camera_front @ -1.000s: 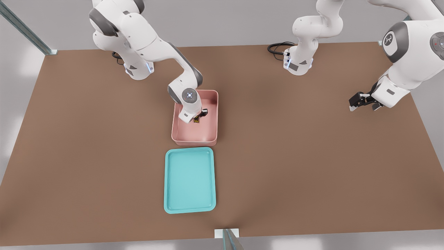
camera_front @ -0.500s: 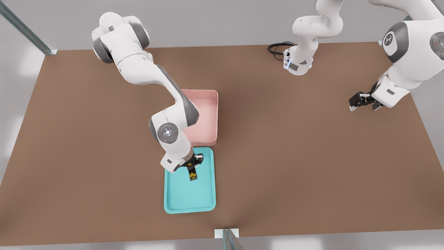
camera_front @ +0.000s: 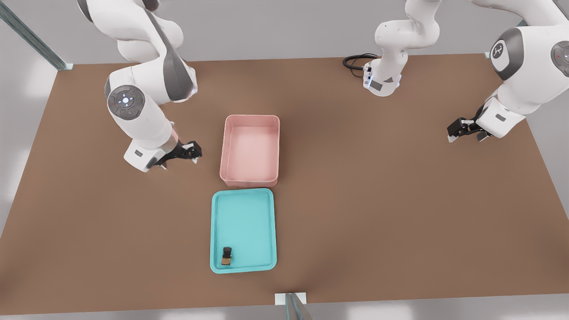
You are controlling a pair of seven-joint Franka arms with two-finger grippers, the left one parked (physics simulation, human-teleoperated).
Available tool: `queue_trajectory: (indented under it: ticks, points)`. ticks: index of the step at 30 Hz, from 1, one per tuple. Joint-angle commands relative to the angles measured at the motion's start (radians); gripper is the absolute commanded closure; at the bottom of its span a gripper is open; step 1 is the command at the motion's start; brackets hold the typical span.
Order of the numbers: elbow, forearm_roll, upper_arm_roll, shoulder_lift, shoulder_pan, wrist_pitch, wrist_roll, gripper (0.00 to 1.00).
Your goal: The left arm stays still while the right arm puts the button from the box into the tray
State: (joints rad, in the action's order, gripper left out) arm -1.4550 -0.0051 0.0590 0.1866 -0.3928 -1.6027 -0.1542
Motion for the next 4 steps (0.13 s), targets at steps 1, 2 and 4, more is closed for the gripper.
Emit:
queue_trajectory:
  ticks: [1, 2, 4]
  points:
    - [-0.015, 0.002, 0.005, -0.016, 0.005, 0.122, 0.160, 0.00]
    - [0.018, -0.004, 0.005, -0.004, 0.011, 0.122, 0.163, 0.00]
    - [0.018, -0.004, 0.013, -0.003, 0.012, 0.119, 0.168, 0.00]
